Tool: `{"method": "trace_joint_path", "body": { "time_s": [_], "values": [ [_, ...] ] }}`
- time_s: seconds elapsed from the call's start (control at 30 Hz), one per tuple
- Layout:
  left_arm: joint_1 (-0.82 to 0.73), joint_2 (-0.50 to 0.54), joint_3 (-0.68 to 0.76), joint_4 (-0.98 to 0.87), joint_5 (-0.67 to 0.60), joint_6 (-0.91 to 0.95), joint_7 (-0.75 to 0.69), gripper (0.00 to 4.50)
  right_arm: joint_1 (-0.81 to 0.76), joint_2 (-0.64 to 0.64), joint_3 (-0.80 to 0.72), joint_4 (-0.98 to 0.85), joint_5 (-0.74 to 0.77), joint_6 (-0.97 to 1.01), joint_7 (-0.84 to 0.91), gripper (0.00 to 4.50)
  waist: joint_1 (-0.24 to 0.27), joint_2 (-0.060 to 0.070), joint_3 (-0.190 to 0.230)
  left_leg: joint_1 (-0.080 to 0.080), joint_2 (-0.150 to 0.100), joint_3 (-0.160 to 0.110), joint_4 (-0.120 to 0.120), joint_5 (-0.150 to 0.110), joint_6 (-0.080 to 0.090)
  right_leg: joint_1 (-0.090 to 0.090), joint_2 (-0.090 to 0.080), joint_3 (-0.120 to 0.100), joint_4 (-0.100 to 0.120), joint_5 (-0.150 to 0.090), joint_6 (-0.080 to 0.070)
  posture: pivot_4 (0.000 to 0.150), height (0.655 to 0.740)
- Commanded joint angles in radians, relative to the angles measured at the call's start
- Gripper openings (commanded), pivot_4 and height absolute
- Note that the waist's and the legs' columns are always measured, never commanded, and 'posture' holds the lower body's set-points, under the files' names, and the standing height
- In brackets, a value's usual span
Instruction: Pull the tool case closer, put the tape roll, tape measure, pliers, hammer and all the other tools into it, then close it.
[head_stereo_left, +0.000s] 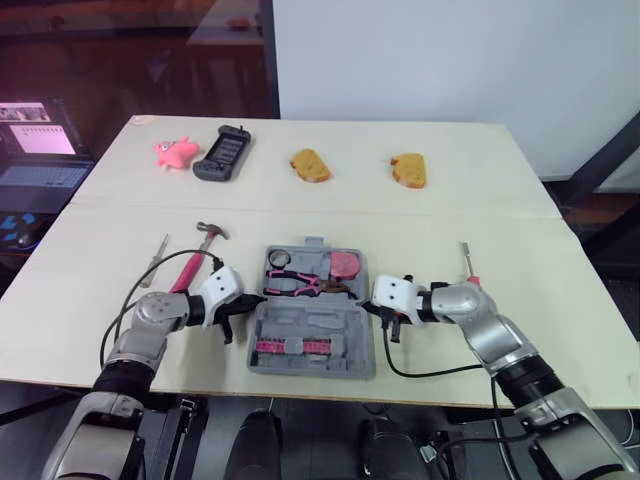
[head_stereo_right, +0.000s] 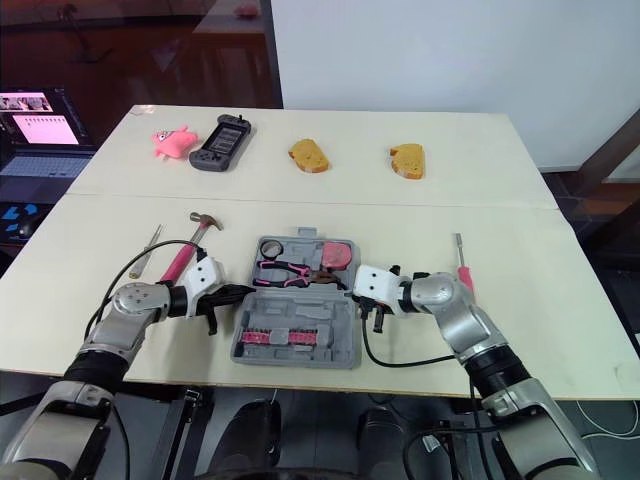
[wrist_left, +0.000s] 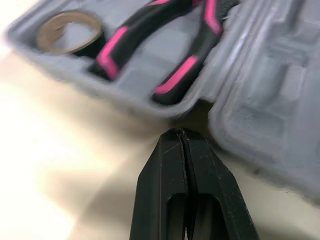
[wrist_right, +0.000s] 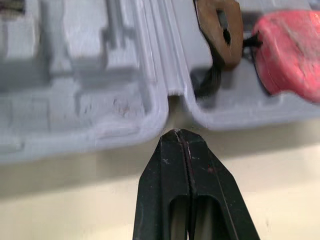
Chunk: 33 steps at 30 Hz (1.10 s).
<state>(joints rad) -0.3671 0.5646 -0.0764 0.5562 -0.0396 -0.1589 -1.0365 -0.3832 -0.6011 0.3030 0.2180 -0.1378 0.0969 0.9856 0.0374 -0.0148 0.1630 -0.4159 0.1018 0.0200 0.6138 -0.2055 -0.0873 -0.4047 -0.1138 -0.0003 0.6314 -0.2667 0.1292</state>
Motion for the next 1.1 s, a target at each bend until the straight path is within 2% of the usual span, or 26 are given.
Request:
{"method": "trace_joint_path", "body": {
  "time_s": [0.03, 0.23, 0.27, 0.47, 0.63, 0.9, 1.1],
  "values": [
    [0.065, 0.074, 0.113, -0.082, -0.088, -0.017, -0.002, 0.92, 0.042, -0.068, -0.128, -0.018, 0.094, -0.043, 0.013, 0.89, -0.001, 0.000, 0.000, 0.000, 0.000, 0.000, 0.000, 0.000, 0.000, -0.001, 0.000, 0.000, 0.000, 0.000, 0.000, 0.150, 0.7207],
    [0.253, 0.166, 0.313, -0.258, -0.278, 0.042, -0.045, 4.08, 0.153, -0.155, -0.379, -0.157, 0.346, -0.041, 0.083, 3.98, -0.003, 0.001, 0.002, -0.001, 0.000, 0.000, -0.001, 0.000, 0.000, -0.002, 0.000, 0.000, 0.000, -0.001, -0.003, 0.150, 0.7207],
    [0.278, 0.176, 0.340, -0.278, -0.299, 0.053, -0.046, 4.50, 0.169, -0.164, -0.410, -0.173, 0.376, -0.031, 0.088, 4.49, -0.003, 0.001, 0.002, -0.001, 0.000, 0.000, -0.001, 0.000, 0.000, -0.002, 0.000, 0.000, 0.000, -0.001, -0.003, 0.150, 0.7207],
    [0.477, 0.214, 0.562, -0.312, -0.395, 0.066, -0.016, 4.50, 0.339, -0.214, -0.643, -0.199, 0.525, 0.041, 0.096, 4.49, -0.002, 0.001, 0.003, -0.001, 0.000, 0.000, -0.001, 0.000, 0.000, -0.002, 0.000, 0.000, -0.001, -0.002, -0.003, 0.150, 0.7207],
    [0.607, 0.185, 0.699, -0.273, -0.438, 0.044, 0.007, 4.50, 0.455, -0.208, -0.771, -0.150, 0.561, 0.018, 0.085, 4.49, -0.003, 0.000, 0.003, 0.000, 0.000, 0.000, -0.001, 0.000, 0.000, -0.002, -0.001, 0.000, -0.002, -0.002, -0.004, 0.150, 0.7207],
    [0.656, 0.138, 0.749, -0.230, -0.453, 0.032, 0.032, 4.50, 0.506, -0.198, -0.813, -0.088, 0.571, -0.030, 0.078, 4.49, -0.004, -0.001, 0.003, 0.001, 0.000, 0.001, 0.000, -0.001, -0.001, -0.005, -0.002, 0.000, -0.003, -0.002, -0.004, 0.150, 0.7207],
    [0.630, 0.140, 0.747, -0.274, -0.467, 0.056, 0.051, 4.50, 0.472, -0.193, -0.793, -0.159, 0.615, 0.039, 0.050, 4.49, -0.003, -0.001, 0.003, 0.001, 0.000, 0.001, -0.001, -0.001, -0.001, -0.004, -0.002, 0.000, -0.003, -0.002, -0.004, 0.150, 0.7207]
  ]
}}
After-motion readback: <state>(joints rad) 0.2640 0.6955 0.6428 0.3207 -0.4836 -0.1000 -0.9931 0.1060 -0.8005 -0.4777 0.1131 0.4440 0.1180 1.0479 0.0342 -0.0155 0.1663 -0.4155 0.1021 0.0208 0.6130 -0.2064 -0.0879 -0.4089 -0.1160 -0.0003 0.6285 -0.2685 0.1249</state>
